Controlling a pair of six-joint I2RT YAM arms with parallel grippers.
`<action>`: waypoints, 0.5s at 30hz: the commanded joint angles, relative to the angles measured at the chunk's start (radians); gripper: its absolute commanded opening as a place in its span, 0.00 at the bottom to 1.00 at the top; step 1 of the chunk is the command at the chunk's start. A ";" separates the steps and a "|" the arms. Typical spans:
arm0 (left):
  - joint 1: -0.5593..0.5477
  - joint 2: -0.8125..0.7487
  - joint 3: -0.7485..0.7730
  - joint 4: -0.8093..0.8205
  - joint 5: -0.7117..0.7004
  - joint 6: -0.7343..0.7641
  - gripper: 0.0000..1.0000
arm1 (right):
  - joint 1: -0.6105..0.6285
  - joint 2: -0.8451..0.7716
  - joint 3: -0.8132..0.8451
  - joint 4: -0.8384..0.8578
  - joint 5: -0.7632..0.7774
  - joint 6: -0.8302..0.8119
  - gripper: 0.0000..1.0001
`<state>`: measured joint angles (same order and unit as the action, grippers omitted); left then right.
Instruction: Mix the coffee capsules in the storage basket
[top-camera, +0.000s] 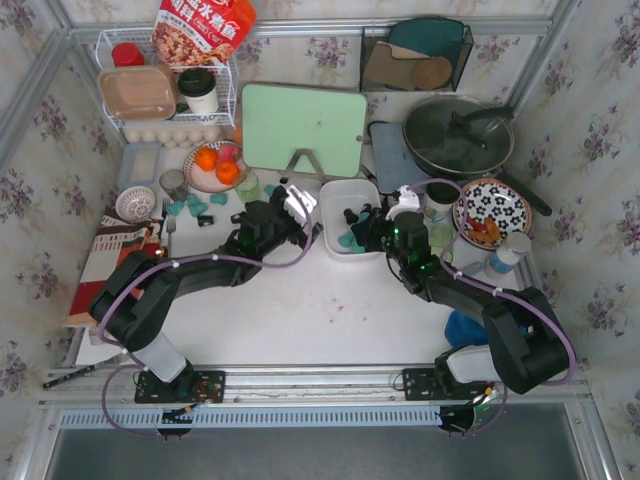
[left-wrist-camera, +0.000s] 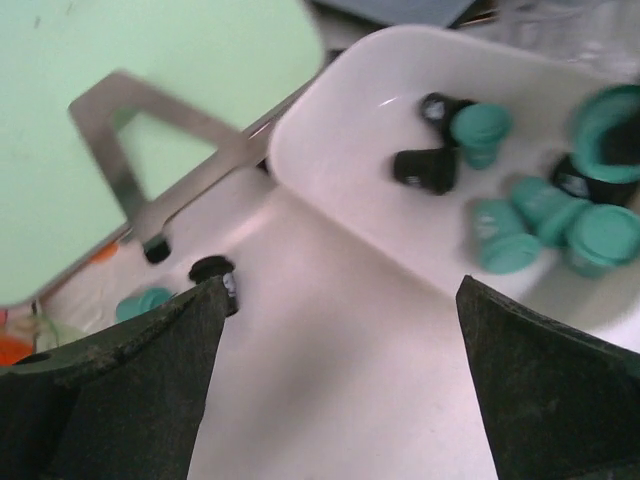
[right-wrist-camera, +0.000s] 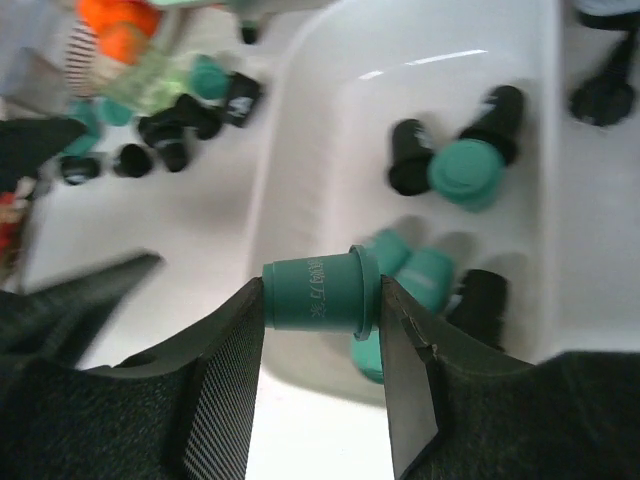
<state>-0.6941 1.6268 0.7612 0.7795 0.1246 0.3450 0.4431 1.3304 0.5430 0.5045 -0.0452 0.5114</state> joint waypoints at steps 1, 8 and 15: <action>0.063 0.063 0.141 -0.271 -0.142 -0.186 0.99 | -0.001 0.049 0.024 -0.065 0.161 -0.069 0.51; 0.179 0.255 0.447 -0.636 -0.090 -0.347 0.96 | 0.000 0.111 0.052 -0.071 0.118 -0.083 0.63; 0.236 0.439 0.642 -0.770 -0.041 -0.370 0.75 | 0.001 0.112 0.051 -0.059 0.078 -0.088 0.65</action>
<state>-0.4763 2.0010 1.3231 0.1318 0.0376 0.0132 0.4431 1.4414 0.5873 0.4206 0.0540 0.4355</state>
